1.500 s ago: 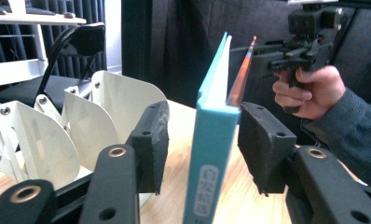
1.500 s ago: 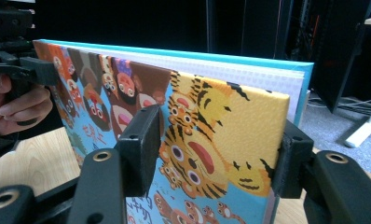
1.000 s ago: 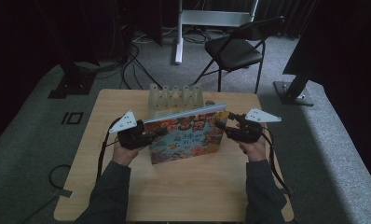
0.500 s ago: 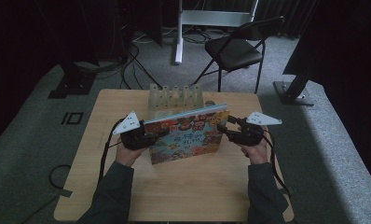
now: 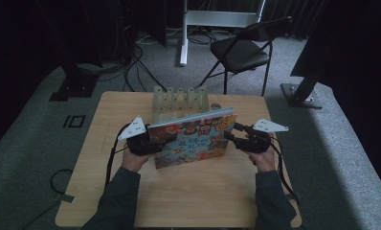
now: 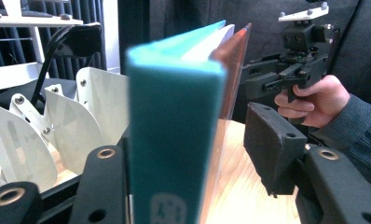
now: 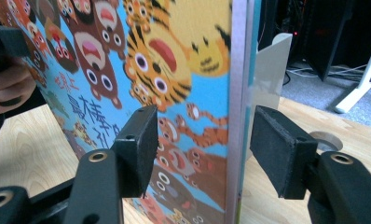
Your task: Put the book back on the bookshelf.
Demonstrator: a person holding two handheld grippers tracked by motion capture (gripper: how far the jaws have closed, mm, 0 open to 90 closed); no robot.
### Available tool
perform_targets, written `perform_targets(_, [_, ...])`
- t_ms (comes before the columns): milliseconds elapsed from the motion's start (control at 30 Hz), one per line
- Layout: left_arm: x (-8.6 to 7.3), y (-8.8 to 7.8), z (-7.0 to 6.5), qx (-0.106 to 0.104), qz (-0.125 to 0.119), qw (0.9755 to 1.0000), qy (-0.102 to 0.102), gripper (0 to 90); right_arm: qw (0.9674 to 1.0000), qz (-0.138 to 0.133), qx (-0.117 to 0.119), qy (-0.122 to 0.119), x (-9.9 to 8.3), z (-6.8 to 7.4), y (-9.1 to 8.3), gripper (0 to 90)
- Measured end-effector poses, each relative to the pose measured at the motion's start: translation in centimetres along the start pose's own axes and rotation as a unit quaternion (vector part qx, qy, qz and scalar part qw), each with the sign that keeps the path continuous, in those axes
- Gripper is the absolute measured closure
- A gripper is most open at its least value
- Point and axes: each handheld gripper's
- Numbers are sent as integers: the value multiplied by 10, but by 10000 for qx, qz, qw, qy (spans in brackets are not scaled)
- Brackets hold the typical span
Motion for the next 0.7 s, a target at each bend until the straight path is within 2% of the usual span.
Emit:
perform_targets(100, [-1,2,0,28,65,10000,41,474,10000,24,-17,45,-4,-2,-1,413])
perform_targets(267, [-2,4,0,56,100,9999,65,542,9999,31,-46,87,-8,-4,-3,413])
perform_targets(533, [-2,4,-2,25,107,9998,134,558,9998,100,-110,140,-15,-8,-6,411])
perform_targets(700, [-3,2,-1,-174,92,9996,178,620,9996,144,-172,183,-20,-11,-8,411])
Point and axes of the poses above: each handheld gripper's, and its own axes: y roughly forward along the jaws, x roughly out of its top, z roughly to its left, and after that the axes turned 5 degrees about -x, right-handed
